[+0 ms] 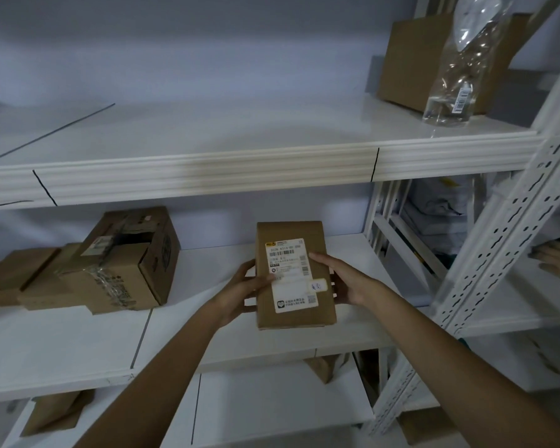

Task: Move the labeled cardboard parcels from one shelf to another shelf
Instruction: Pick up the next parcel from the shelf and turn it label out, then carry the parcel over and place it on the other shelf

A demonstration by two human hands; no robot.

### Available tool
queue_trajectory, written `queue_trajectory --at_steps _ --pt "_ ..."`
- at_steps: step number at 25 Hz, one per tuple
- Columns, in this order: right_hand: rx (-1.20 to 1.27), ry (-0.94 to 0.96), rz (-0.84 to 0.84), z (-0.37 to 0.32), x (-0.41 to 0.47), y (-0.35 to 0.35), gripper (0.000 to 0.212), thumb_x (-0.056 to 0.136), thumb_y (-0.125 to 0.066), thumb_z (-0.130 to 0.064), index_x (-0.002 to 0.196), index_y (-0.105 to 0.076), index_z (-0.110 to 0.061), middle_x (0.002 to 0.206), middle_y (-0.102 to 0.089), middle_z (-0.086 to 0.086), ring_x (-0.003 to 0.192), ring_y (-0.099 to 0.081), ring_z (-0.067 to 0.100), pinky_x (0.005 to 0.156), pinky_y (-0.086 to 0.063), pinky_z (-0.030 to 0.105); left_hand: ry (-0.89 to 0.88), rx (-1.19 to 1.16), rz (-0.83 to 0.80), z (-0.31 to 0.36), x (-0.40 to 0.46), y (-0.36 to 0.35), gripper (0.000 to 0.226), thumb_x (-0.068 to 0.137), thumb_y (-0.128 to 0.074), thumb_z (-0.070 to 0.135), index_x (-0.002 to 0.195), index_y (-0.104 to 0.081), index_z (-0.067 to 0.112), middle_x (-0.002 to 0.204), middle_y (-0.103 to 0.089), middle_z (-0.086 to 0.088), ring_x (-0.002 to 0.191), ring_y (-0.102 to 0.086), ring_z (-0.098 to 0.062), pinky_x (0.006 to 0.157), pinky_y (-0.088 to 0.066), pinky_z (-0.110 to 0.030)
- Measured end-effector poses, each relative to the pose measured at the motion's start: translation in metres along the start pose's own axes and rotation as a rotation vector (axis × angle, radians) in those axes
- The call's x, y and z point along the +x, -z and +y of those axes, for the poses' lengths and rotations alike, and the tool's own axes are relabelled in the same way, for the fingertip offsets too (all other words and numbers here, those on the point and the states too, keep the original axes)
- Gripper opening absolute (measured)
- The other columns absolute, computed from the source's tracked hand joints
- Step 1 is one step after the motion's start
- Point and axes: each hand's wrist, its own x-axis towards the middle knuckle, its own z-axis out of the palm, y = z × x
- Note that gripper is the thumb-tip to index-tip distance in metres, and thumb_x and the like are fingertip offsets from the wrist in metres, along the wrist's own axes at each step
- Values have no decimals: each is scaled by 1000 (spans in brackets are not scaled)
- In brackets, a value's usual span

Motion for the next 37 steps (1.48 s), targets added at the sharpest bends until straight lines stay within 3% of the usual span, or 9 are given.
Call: queue_trajectory --at_steps 3,9,17,24,27,34,37 --pt "30 61 -68 2 -11 8 60 66 -82 -53 120 -64 -31 113 -70 9 98 -70 28 78 -60 40 14 -63 -23 -4 -3 9 96 60 -85 44 144 -40 34 113 -78 1 113 -70 -28 101 -50 -57" --pt "57 93 -73 7 -20 10 57 84 -73 -42 135 -53 -30 121 -65 11 102 -68 28 81 -60 42 -3 -61 -48 -1 -8 6 92 62 -84 41 142 -41 34 111 -78 3 114 -70 -27 101 -50 -58" --pt "55 103 -70 15 -23 13 60 81 -76 -41 136 -54 -30 117 -67 9 104 -68 28 82 -59 40 11 -76 -31 -8 -15 -2 93 62 -85 39 143 -40 33 111 -79 2 112 -71 -27 99 -52 -56" --pt "54 112 -100 16 -17 10 68 66 -86 -43 128 -58 -36 111 -73 6 100 -73 26 76 -60 37 17 -94 54 -11 -27 -1 85 72 -78 29 147 -38 30 132 -66 -9 122 -63 -34 107 -44 -61" --pt "54 135 -108 10 -28 0 66 70 -84 -41 130 -57 -35 112 -71 8 100 -71 27 77 -60 39 3 -103 55 -3 -39 4 85 73 -78 26 148 -39 29 138 -61 -12 125 -59 -36 108 -43 -62" --pt "43 189 -66 19 -91 -64 65 76 -81 -37 135 -53 -33 127 -66 14 108 -67 31 87 -58 45 -32 -101 -12 -10 -114 36 83 73 -80 25 146 -40 31 134 -64 -12 122 -63 -36 105 -45 -61" --pt "60 204 -45 39 -120 -112 64 77 -81 -36 134 -53 -32 125 -68 13 107 -68 30 84 -59 44 -40 -78 -16 -25 -162 64 84 69 -84 28 142 -44 34 126 -69 -10 117 -67 -34 101 -50 -58"
